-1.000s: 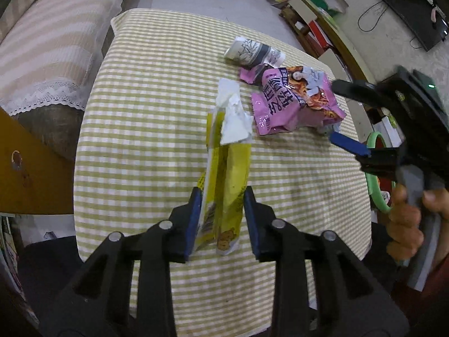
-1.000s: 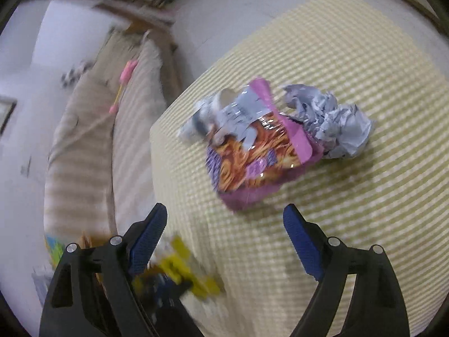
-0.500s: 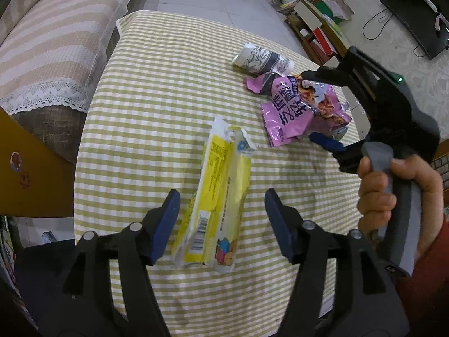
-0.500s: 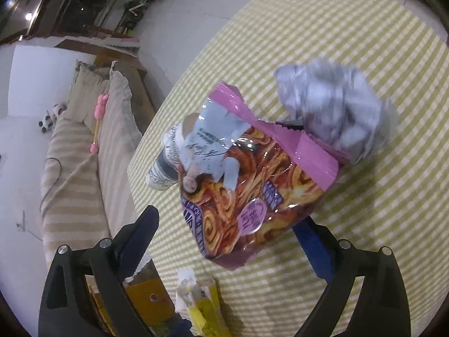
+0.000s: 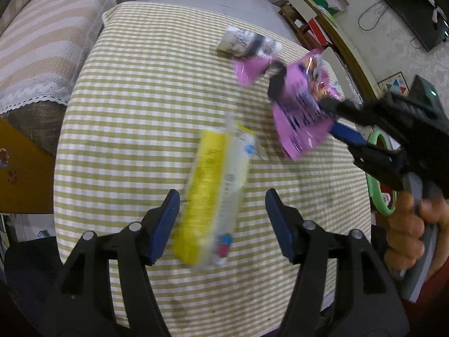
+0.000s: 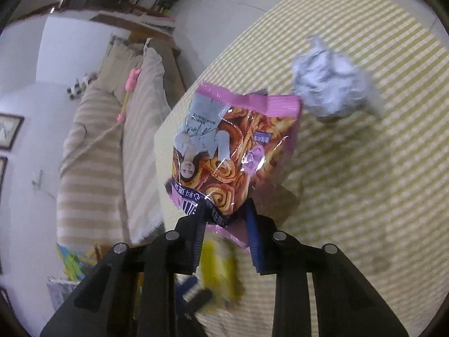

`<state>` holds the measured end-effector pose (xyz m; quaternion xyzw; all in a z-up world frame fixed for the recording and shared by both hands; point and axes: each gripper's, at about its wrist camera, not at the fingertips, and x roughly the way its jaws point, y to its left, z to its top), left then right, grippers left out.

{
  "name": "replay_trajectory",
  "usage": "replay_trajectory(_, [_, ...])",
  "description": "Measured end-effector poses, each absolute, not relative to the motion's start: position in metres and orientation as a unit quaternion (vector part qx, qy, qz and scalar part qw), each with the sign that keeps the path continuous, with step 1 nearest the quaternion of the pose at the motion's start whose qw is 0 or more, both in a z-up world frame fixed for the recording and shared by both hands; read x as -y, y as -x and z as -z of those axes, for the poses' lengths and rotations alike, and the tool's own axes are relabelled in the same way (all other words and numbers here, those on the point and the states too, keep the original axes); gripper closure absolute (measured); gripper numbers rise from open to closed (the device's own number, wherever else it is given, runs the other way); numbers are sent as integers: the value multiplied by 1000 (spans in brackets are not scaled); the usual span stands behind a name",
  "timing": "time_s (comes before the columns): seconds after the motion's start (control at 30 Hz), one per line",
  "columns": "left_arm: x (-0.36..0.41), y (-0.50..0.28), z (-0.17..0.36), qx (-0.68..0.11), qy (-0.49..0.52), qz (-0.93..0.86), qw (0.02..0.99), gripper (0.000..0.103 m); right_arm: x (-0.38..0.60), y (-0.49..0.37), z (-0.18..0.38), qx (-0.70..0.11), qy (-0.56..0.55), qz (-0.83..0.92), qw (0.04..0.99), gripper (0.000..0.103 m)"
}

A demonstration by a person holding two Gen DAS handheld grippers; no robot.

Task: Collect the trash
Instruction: 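Grasp the pink swirl snack bag with the right gripper while the left holds the yellow box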

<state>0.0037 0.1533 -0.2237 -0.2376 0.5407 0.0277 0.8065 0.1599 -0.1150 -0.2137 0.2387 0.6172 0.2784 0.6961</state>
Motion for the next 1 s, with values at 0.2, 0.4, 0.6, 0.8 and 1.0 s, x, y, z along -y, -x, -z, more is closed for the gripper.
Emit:
replay_trajectory(0.2, [-141, -14, 233, -554, 202, -36, 807, 42, 152, -129, 202, -622, -121, -254, 731, 76])
replay_trajectory(0.4, [-132, -21, 249, -572, 181, -49, 799, 43, 158, -114, 190, -598, -61, -235, 764, 39])
replay_trajectory(0.6, [-134, -16, 242, -560, 186, -64, 805, 59, 122, -111, 179, -581, -22, -271, 767, 22])
replay_trajectory(0.8, [-153, 7, 212, -523, 192, -96, 825, 59, 73, -113, 186, -573, 37, -289, 766, 19])
replay_trajectory(1.0, [-167, 24, 181, -490, 211, -112, 838, 59, 36, -117, 212, -576, 100, -287, 759, 12])
